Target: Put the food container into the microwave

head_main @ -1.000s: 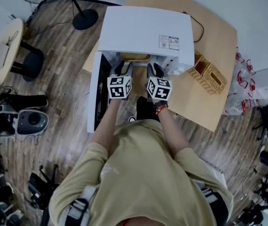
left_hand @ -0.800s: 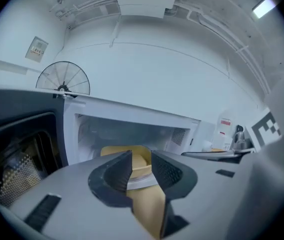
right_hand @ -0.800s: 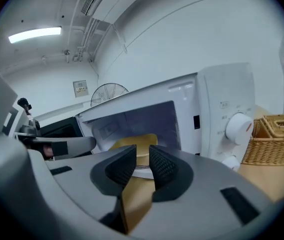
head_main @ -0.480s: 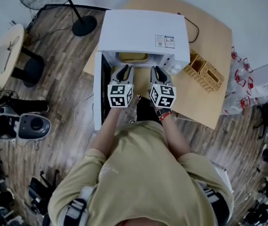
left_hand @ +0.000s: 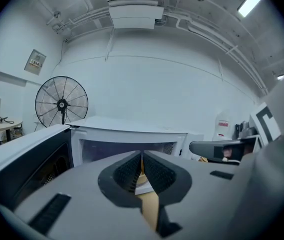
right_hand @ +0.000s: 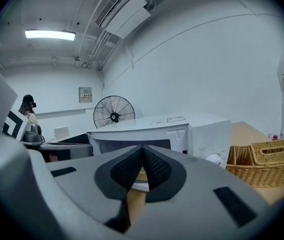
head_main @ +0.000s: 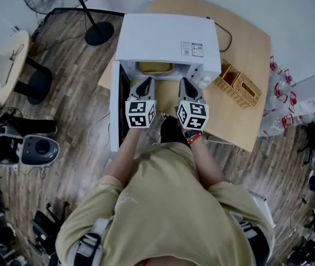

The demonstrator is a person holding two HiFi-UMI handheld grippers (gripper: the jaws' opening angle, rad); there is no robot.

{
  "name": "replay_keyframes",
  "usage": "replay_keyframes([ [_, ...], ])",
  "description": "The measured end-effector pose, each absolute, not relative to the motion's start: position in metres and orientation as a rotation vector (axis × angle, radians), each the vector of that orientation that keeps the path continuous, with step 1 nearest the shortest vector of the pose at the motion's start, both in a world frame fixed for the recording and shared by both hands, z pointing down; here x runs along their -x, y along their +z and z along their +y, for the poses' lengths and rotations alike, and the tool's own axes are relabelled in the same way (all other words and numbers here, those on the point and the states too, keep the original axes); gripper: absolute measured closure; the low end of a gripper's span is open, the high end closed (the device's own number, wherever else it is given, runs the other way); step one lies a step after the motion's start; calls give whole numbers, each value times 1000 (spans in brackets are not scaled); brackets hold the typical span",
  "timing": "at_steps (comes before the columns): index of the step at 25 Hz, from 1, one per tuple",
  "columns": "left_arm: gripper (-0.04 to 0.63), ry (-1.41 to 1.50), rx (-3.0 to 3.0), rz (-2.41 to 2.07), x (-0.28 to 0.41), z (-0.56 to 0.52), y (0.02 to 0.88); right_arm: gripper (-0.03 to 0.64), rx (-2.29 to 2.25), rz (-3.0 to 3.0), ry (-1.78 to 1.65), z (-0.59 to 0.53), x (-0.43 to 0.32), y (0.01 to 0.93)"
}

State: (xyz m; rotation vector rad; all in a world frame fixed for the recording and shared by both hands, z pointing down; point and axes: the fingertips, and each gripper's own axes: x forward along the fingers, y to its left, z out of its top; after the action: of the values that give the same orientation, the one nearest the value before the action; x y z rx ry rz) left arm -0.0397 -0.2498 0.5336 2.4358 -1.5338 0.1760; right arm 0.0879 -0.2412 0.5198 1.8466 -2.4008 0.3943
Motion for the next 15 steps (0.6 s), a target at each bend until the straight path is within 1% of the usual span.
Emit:
replay_keyframes([
  [15, 569, 126, -2432, -1522, 39, -251, 528, 592, -1840, -2386, 348, -244, -92, 517],
])
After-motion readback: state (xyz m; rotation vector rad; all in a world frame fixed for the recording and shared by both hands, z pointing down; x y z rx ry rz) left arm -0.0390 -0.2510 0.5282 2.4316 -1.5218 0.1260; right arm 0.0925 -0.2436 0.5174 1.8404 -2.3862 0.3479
